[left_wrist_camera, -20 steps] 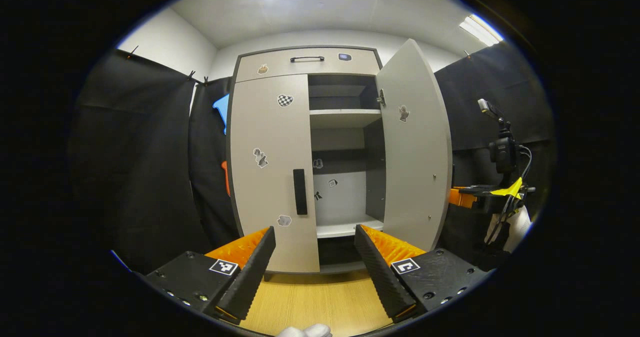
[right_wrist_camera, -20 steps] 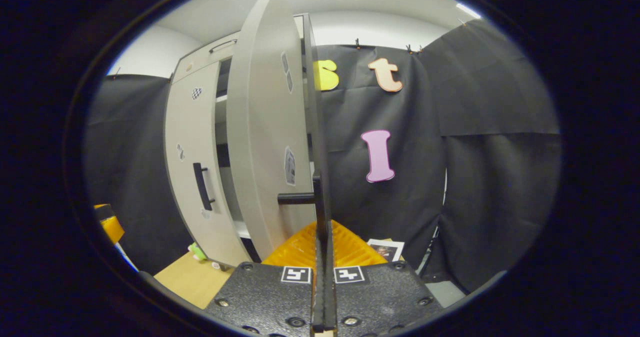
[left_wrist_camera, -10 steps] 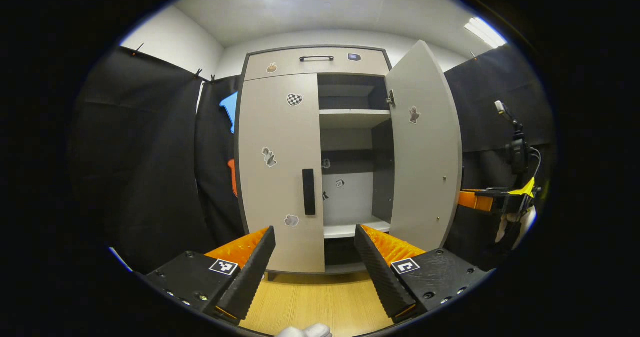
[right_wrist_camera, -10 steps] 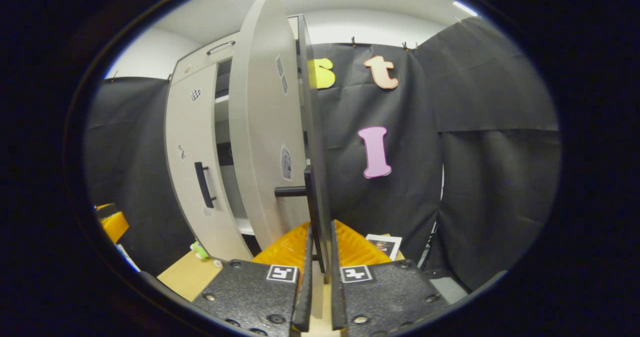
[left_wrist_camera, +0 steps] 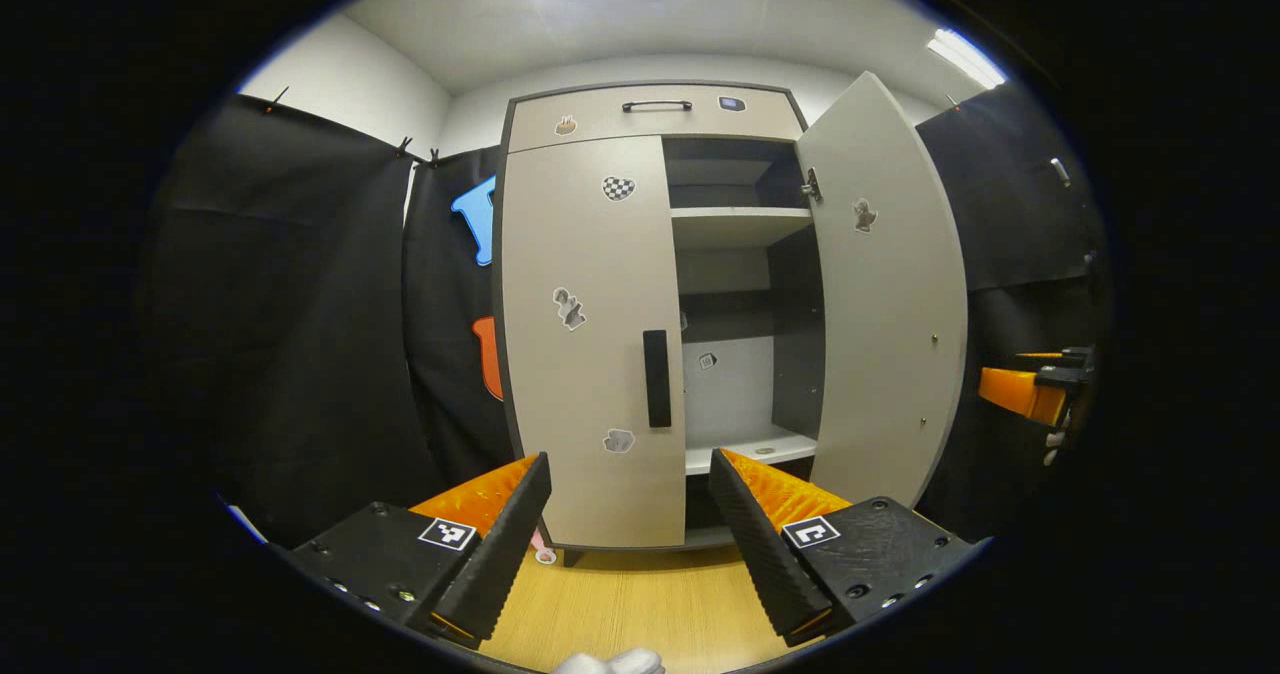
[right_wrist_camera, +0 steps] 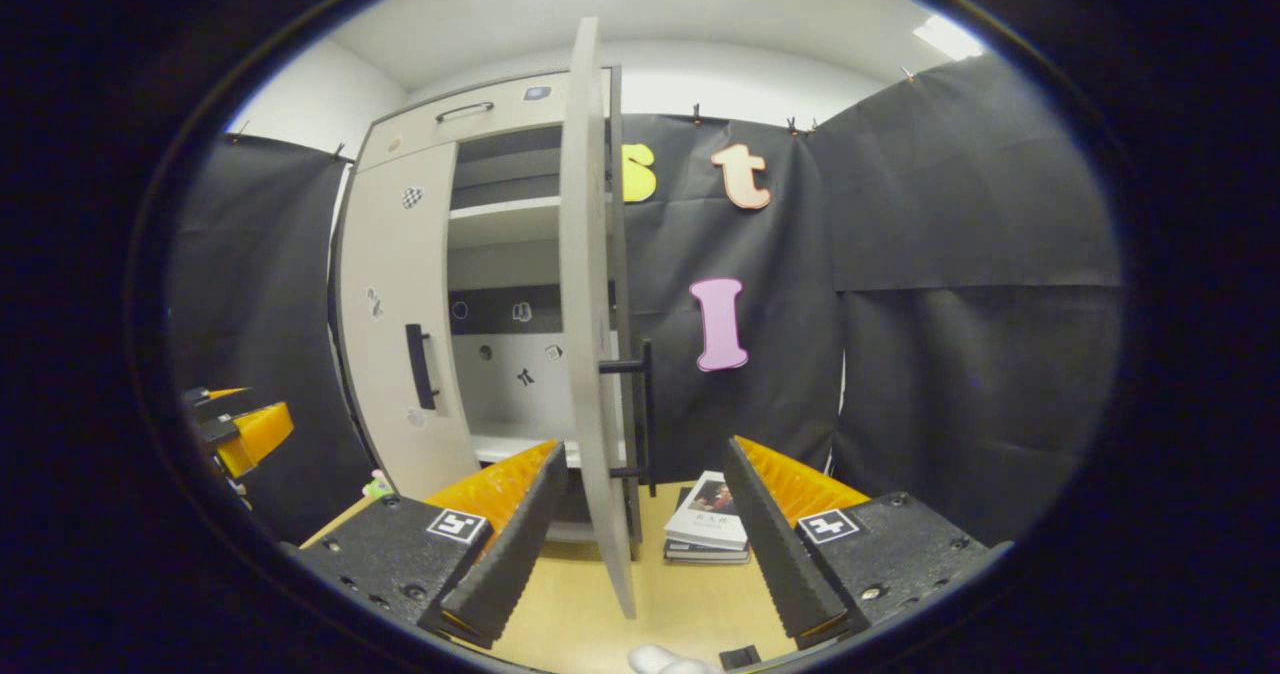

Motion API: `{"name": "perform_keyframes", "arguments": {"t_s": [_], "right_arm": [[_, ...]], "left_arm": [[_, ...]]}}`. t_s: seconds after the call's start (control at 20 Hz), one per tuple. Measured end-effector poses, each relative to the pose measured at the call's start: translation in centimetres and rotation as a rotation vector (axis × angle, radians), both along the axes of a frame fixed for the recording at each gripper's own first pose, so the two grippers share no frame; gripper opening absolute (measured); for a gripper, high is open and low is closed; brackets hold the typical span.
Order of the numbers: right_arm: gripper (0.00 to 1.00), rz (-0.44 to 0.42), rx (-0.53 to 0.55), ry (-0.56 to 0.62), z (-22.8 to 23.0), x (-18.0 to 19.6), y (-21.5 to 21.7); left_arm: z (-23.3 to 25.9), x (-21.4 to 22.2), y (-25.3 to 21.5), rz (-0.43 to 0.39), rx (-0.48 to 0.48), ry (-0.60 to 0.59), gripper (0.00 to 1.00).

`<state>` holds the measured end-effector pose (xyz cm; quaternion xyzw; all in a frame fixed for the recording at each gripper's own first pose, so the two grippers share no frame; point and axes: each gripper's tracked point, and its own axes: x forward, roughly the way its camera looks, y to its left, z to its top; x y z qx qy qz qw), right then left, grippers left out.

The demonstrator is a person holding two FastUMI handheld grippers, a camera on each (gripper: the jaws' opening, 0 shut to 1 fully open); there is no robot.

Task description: Open the right door of the double-door shoe cabinet with the right hand, and open the left door with the left hand.

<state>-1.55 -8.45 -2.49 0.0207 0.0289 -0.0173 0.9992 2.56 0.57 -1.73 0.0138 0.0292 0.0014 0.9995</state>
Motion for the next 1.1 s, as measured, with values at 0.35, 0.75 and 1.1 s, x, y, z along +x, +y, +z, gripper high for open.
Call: {"name": "perform_keyframes", "arguments": {"t_s": [0.35,0.75,1.1], "right_arm": [[0.98,0.047,-0.003,0.018,-1.6,-1.5,5.6],[0.98,0.002,-0.015,0.011,-0.6,-1.4,6.3],[0.98,-0.063,-0.039,0.023,-0.6,-1.6,5.7]], "left_arm": [[-1.1,2.5,1.9,-0.012,0.008,0.006,0.95],[-0.5,9.5,2.0,-0.044,-0.019,-0.036,0.95],[-0.6,17.2,-0.1,-0.069,-0.028,-0.053,0.95]]}}
